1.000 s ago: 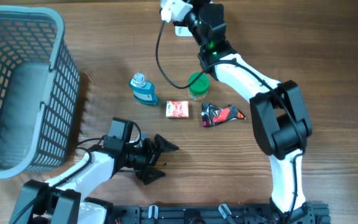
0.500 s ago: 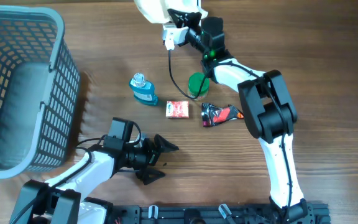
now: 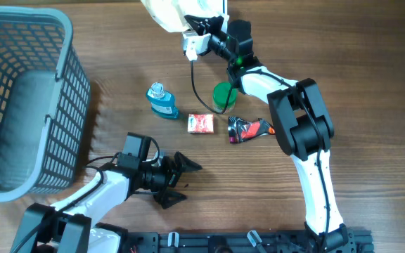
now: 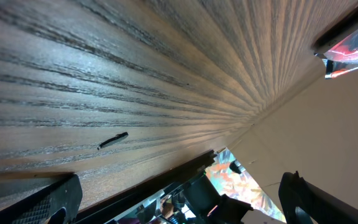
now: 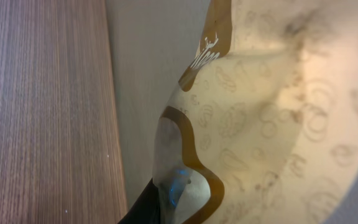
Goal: Scan the item barcode
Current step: 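Carry the bag to the white scanner and hold it over it, then move the bag to the right table edge and release it, then reach the right gripper down to the red-black hex wrench package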
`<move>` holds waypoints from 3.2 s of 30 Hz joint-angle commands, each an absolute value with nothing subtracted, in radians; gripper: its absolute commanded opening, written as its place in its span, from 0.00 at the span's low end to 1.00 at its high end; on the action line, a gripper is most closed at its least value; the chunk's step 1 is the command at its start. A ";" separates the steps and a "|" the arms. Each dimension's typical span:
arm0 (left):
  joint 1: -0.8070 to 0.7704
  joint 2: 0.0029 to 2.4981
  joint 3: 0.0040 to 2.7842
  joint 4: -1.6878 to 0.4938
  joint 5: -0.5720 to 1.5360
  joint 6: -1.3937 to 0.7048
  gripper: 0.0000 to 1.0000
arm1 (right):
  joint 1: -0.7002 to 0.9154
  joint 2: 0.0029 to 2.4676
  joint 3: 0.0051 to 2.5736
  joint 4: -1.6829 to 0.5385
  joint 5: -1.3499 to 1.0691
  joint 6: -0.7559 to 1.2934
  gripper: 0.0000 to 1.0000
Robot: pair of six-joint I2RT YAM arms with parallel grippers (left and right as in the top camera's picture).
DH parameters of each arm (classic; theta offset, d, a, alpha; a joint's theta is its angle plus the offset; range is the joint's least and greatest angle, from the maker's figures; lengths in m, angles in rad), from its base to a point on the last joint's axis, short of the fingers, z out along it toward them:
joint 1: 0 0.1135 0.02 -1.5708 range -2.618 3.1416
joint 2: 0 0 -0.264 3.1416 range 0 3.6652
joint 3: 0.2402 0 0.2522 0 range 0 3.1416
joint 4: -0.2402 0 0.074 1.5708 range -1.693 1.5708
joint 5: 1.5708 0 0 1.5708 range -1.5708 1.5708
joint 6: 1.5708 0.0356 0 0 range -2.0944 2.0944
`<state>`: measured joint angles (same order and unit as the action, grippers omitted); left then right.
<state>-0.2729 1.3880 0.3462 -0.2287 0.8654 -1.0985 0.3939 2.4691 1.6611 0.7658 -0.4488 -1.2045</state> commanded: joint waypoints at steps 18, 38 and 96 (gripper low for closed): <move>-0.271 1.422 0.292 -0.264 0.559 -1.051 1.00 | 0.368 1.946 1.691 0.303 -0.113 -0.913 0.05; -0.297 1.422 0.292 -0.274 0.540 -0.973 1.00 | -0.381 1.794 1.481 -0.629 0.448 0.219 0.05; -0.307 1.421 0.292 -0.194 0.559 -0.867 1.00 | 0.282 1.953 1.385 -1.118 -0.495 -0.706 0.96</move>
